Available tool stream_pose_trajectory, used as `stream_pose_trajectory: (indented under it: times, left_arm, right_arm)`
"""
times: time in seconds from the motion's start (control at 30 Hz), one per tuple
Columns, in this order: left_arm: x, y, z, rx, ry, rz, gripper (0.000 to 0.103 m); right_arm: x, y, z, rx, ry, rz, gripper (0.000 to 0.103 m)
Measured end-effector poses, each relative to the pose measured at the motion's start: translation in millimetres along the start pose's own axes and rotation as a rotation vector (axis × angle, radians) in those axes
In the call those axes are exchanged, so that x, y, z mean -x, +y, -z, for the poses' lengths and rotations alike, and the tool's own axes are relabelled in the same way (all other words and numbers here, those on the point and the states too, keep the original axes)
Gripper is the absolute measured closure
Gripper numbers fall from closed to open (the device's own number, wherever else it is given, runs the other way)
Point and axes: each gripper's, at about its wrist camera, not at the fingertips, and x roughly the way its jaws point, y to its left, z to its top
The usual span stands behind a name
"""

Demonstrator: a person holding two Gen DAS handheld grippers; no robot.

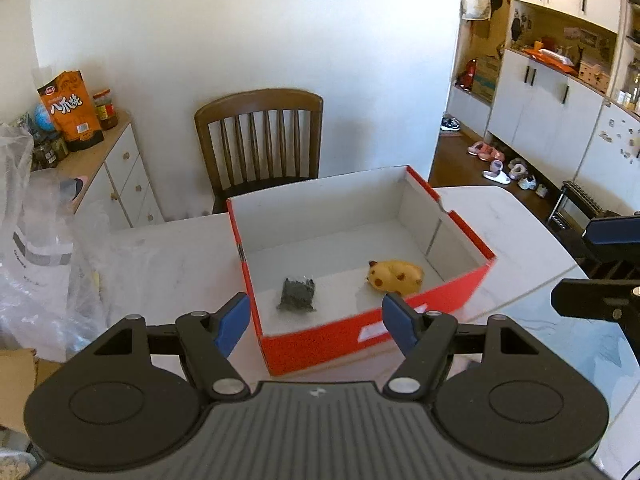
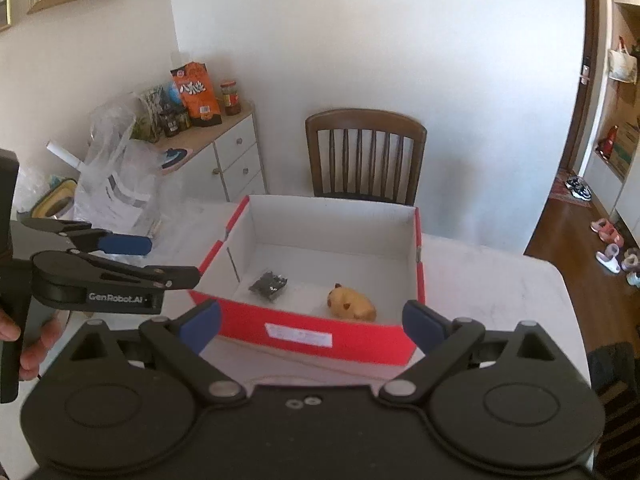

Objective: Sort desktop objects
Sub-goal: 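Withdraw both grippers from the box back toward the item pile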

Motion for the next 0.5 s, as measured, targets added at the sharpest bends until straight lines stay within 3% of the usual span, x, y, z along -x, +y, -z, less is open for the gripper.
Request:
stream_pose_trajectory:
  times: [0.5]
  left_arm:
    - [58.1, -13.1, 57.2, -0.038, -0.018, 0.056, 0.031]
  right_arm:
    - [62.8, 15.3, 67.6, -0.076, -0.035, 0.032, 0.004]
